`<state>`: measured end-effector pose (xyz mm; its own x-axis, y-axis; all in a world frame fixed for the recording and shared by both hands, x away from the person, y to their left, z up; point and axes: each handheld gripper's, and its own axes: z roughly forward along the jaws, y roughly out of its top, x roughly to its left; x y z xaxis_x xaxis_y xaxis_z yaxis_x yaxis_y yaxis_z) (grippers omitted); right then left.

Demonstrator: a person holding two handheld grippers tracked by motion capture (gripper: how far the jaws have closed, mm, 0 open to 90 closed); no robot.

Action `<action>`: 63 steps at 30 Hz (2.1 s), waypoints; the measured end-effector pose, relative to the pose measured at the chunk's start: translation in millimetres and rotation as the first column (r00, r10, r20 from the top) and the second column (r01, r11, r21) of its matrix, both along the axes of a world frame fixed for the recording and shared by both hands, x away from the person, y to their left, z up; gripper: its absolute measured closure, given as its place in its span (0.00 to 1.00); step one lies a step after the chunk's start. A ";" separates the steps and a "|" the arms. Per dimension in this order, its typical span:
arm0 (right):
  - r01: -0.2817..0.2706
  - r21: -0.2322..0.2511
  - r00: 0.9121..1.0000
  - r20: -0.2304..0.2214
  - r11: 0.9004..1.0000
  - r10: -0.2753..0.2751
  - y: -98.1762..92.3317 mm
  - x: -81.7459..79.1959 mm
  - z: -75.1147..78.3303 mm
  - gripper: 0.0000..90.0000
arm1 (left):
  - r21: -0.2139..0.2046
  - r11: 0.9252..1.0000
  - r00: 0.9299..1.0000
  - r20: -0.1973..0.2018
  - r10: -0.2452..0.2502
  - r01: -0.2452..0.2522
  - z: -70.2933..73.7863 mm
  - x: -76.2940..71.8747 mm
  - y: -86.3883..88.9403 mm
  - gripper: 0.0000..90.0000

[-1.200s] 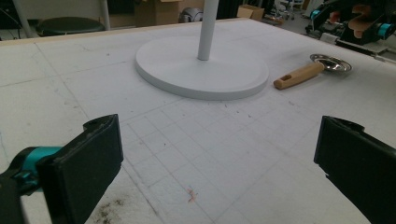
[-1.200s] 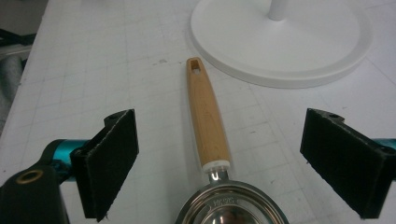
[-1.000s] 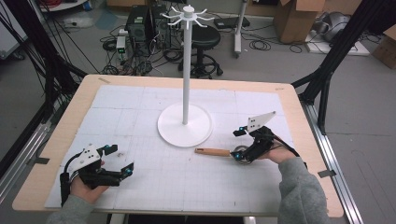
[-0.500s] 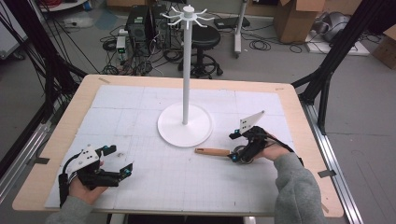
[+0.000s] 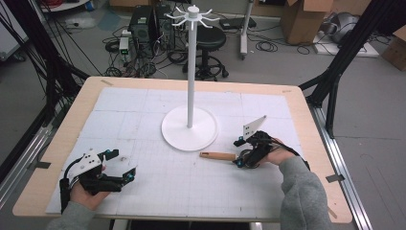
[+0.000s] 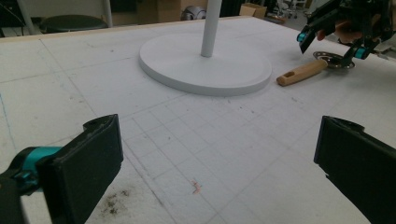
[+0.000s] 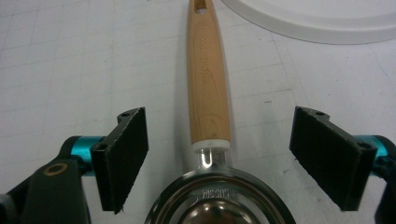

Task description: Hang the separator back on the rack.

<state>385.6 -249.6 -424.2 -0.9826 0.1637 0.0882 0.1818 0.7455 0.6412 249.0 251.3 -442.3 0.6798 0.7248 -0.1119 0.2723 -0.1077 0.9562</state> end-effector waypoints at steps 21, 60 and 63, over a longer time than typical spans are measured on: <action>-0.034 -0.059 0.999 0.017 0.998 0.035 3.1 2.2 -6.2 0.51 | 0.001 1.000 1.000 0.003 0.004 -0.004 -0.2 -0.7 2.4 0.02; -0.046 -0.151 0.998 0.041 0.987 0.053 10.9 -4.5 -0.6 0.75 | -0.001 1.000 1.000 -0.002 0.000 0.000 -0.4 -1.2 1.8 0.02; -0.042 -0.159 0.998 0.036 0.986 0.048 11.5 -5.1 0.1 0.75 | 0.003 1.000 1.000 -0.001 -0.001 0.001 -0.4 -1.0 1.7 0.02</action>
